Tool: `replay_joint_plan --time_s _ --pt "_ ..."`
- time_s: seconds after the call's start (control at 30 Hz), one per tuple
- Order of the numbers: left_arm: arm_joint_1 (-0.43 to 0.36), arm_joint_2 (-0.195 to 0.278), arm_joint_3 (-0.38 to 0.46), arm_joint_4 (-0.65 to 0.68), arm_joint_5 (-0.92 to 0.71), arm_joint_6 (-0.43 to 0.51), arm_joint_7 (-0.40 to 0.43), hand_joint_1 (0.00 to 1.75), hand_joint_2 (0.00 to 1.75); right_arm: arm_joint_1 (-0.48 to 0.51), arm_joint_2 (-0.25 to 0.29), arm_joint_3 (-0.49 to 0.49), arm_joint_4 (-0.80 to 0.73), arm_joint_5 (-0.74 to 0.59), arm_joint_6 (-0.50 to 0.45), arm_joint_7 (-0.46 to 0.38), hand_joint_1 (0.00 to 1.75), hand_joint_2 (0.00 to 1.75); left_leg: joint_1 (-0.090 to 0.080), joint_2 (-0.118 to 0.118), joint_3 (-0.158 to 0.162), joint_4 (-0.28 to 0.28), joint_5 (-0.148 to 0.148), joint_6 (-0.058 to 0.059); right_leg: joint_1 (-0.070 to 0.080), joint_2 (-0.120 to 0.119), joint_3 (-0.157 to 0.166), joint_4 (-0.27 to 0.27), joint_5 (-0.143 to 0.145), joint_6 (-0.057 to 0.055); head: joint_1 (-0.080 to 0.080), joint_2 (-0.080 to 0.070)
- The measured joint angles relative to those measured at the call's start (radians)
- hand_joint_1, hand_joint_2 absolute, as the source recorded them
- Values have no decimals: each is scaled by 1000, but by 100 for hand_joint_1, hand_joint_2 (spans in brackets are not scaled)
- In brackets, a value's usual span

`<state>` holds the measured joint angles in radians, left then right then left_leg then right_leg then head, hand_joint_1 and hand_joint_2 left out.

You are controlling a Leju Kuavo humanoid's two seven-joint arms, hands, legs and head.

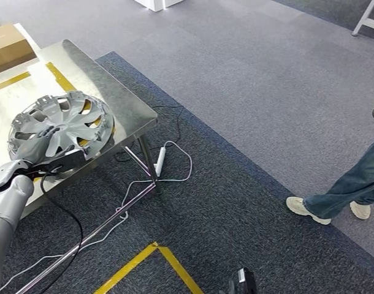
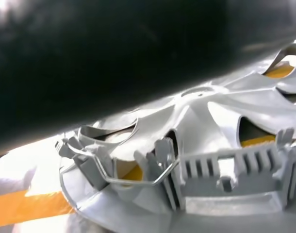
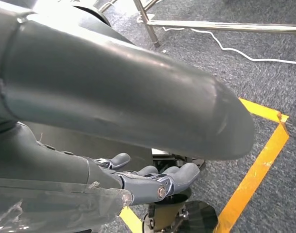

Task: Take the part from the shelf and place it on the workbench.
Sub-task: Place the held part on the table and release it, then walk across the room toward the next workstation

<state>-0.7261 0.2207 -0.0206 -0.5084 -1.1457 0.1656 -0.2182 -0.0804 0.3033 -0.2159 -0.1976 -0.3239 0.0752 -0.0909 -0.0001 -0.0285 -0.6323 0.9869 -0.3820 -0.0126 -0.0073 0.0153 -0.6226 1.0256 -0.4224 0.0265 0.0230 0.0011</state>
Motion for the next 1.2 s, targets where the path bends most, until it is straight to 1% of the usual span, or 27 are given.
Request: replay_joint_plan --time_s 0.13,0.23,0.37,0.43,0.47,0.5,0.57,0.6,0.63,0.67,0.7,0.73,0.77,0.8,0.83,0.87,0.9,0.93,0.97,1.0,1.03,1.07,1.1,1.13,1.17,1.2 --pt "22 5 0 -6 12 6 0 0 0 0 0 0 0 0 -9 -15 0 0 -2 0 0 1 -2 2 -2 0 0 -1 0 1 0 0" --pt "40 11 0 -11 16 11 0 0 0 -1 0 1 0 0 -15 -24 0 0 -4 0 -1 4 -4 6 -4 0 1 -1 -1 4 0 0" --pt "58 16 0 -16 19 14 2 0 0 -1 0 6 0 0 -19 -26 0 0 -7 0 -2 8 -8 15 -7 1 3 -5 -1 13 -1 0" --pt "62 17 0 -22 21 15 2 0 0 -2 0 7 0 0 -19 -27 0 0 -2 5 3 -1 -4 22 -6 1 0 -1 -7 20 0 0" --pt "63 16 0 -25 21 16 2 0 0 -2 0 8 0 0 -19 -27 0 0 2 8 7 -6 -2 26 -4 0 -10 18 -20 23 1 0" --pt "65 16 0 -26 21 16 2 0 0 -2 0 9 0 0 -19 -27 0 0 6 13 11 -10 -1 29 -3 -2 -29 59 -44 26 3 0" --pt "70 16 1 -28 21 17 3 0 0 -4 0 10 0 0 -19 -29 0 0 7 24 12 -10 -3 32 -4 -6 -91 189 -106 30 6 0" --pt "74 15 1 -28 21 17 3 0 0 -6 0 10 0 0 -19 -30 0 0 7 30 13 -10 -5 31 -4 -7 -119 246 -126 32 6 0" --pt "78 14 1 -28 21 17 3 0 0 -7 -1 10 0 0 -19 -30 0 0 8 37 14 -9 -6 30 -4 -8 -131 272 -128 33 6 0" --pt "81 13 1 -28 21 17 3 0 0 -7 -1 10 0 0 -19 -30 0 0 10 43 16 -8 -8 27 -5 -11 -123 257 -112 34 7 0" --pt "83 12 1 -28 21 17 3 0 0 -7 -1 10 0 0 -19 -29 0 0 12 48 18 -6 -11 23 -5 -17 -95 203 -80 35 6 0" --pt "84 12 1 -29 21 17 3 0 0 -6 -1 11 0 0 -19 -28 0 0 13 53 19 -3 -14 17 -4 -34 -57 130 -50 36 7 0" --pt "83 12 1 -30 21 17 4 0 0 -5 -1 11 0 0 -19 -28 0 0 12 58 20 2 -18 10 -3 -46 -24 68 -29 33 8 0" --pt "83 13 1 -32 21 16 4 0 0 -5 -1 12 0 0 -18 -27 0 0 11 63 19 6 -21 4 -1 -54 -2 26 -17 27 8 0" --pt "83 14 1 -33 21 16 5 0 0 -4 -1 13 0 0 -18 -27 0 0 9 68 19 9 -22 -2 1 -57 6 9 -16 19 9 0" --pt "82 15 1 -35 21 16 5 0 0 -4 -1 14 0 0 -18 -27 0 0 8 75 20 9 -22 -6 2 -46 5 10 -15 9 9 0" --pt "83 15 1 -35 21 16 6 0 0 -3 -1 14 0 0 -18 -27 0 0 9 82 21 7 -22 -9 3 -37 3 11 -14 1 9 0" --pt "83 14 1 -36 21 16 6 0 0 -3 -1 15 0 0 -18 -27 0 0 11 84 22 9 -27 -12 3 -28 2 11 -12 -5 9 0" --pt "83 13 1 -37 20 16 7 0 0 -3 -1 15 0 0 -18 -27 0 0 13 79 17 25 -42 -15 2 -19 2 10 -10 -12 9 0" --pt "83 13 1 -38 20 16 8 0 0 -4 -1 15 0 0 -17 -27 0 0 15 68 2 61 -66 -18 1 -11 2 8 -8 -18 8 0" --pt "84 12 1 -39 19 16 8 0 0 -4 -1 15 0 0 -17 -27 0 0 16 54 -23 119 -100 -20 -1 -2 3 8 -7 -21 8 0" --pt "86 12 0 -40 19 16 9 0 0 -4 -1 15 0 0 -17 -27 0 0 16 43 -55 191 -135 -21 -1 7 2 8 -7 -24 7 0" --pt "90 12 1 -40 18 15 10 0 0 -3 -1 15 0 0 -16 -26 0 0 16 37 -86 256 -159 -21 -1 17 2 8 -7 -25 7 0" --pt "94 11 1 -40 18 14 12 0 0 -3 -1 15 0 0 -16 -26 0 0 16 35 -106 297 -168 -21 -1 28 3 8 -7 -25 7 0" --pt "98 10 0 -40 18 12 14 0 0 -3 -1 16 0 0 -16 -25 0 0 16 33 -109 298 -155 -20 -2 39 3 8 -6 -25 7 0" --pt "101 9 0 -42 18 11 15 0 0 -4 -1 16 0 0 -15 -24 0 0 18 30 -92 261 -125 -20 -3 51 4 9 -6 -24 7 0"
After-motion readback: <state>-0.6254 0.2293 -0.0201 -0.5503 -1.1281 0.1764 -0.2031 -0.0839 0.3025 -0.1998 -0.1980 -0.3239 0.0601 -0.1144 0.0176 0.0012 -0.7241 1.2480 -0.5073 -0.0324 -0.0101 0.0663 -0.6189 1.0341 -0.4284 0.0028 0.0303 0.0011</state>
